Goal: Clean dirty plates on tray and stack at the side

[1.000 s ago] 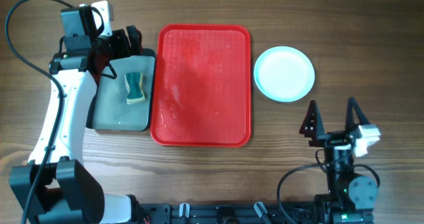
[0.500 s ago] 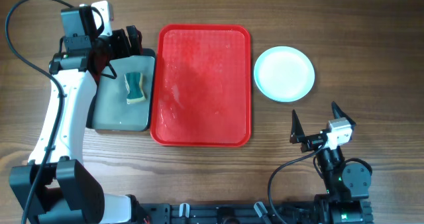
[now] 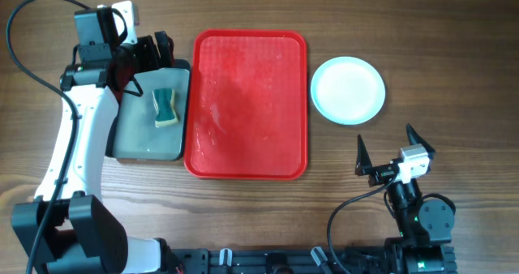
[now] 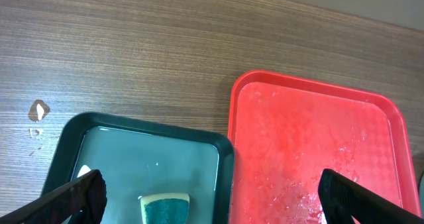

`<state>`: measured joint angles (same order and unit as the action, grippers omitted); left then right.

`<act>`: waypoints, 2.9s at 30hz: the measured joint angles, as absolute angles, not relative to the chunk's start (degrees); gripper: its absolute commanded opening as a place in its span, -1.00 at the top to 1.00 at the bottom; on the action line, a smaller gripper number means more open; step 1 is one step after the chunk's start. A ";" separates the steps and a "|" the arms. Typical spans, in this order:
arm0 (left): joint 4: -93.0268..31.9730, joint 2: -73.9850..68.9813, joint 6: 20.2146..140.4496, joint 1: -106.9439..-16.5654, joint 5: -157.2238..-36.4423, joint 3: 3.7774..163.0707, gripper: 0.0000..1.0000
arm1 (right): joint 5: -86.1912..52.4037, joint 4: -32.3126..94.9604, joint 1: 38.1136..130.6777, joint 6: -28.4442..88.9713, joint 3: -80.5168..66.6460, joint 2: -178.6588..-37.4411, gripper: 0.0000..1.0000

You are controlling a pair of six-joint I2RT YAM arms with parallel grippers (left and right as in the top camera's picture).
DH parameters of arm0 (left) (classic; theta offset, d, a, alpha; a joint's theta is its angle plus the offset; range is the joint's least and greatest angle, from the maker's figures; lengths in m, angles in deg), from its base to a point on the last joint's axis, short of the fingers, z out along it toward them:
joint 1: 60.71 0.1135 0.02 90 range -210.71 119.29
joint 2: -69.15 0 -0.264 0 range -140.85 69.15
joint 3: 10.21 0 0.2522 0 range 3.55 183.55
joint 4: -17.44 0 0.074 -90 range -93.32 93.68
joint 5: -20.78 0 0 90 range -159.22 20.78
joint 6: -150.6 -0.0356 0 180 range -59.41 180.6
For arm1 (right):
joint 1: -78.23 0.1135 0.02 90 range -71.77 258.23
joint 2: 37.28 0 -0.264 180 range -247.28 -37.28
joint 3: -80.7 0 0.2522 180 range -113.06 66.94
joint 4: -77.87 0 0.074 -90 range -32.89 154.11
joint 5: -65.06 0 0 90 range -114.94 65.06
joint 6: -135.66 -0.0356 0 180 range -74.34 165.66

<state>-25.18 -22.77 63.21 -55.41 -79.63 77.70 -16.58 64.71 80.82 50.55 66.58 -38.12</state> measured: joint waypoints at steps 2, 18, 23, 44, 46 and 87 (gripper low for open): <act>-25.18 -22.77 63.21 -55.41 -79.63 77.70 -1.00 | -16.58 64.71 80.82 50.55 66.58 -38.12 -0.99; -25.18 -22.77 63.21 -55.41 -79.63 77.70 -1.00 | -16.55 64.71 80.82 50.55 66.58 -38.12 -1.00; -25.18 -22.77 63.21 -55.41 -79.63 77.70 -1.00 | -16.58 64.71 80.82 50.55 66.58 -38.12 -0.99; -25.18 -22.80 63.21 -55.41 -79.63 77.70 -1.00 | -16.58 64.71 80.82 50.92 66.58 -38.12 -0.99; -25.18 -22.77 63.21 -55.41 -79.63 77.70 -1.00 | -16.58 64.71 80.82 50.94 66.58 -38.12 -1.00; -43.11 14.62 61.72 -55.08 -72.03 77.65 -1.00 | -16.58 64.69 80.82 50.94 66.58 -38.12 -0.99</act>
<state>-43.11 14.62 61.72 -55.08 -72.03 77.65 -16.58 64.69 80.82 50.94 66.58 -38.12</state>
